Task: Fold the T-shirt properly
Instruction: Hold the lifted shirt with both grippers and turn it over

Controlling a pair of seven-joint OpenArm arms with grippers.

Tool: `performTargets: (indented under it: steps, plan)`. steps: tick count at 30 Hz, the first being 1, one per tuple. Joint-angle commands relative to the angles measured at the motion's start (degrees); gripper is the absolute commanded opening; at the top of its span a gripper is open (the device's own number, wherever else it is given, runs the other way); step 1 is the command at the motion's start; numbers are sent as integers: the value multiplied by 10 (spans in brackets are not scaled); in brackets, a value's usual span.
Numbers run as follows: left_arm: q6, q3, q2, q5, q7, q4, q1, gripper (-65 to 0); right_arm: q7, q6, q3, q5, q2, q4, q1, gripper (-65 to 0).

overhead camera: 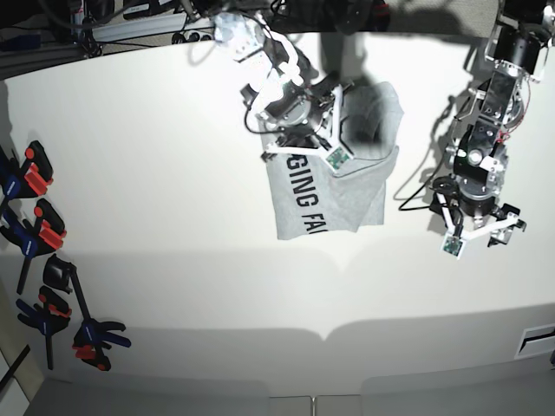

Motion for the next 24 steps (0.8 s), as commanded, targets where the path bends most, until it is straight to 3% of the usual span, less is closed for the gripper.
performTargets:
  steps: [1, 5, 15, 20, 24]
  plan:
    - [7, -4, -8, 9, -10, 10, -12, -205, 11, -6, 0, 2, -15, -2, 19, -415]
    - [7, -4, -8, 9, -10, 10, -12, -205, 11, -6, 0, 1, -48, -24, 61, -415]
    - [7, -4, -8, 9, -12, 10, -12, -205, 75, -6, -1, 6, -48, -126, 209, -415]
    - [7, -4, -8, 9, -12, 10, -12, -205, 129, -6, -1, 79, -48, -211, 263, -415]
    - [7, -4, -8, 10, -12, 10, -12, -205, 203, -6, -1, 155, -48, -258, 285, -415]
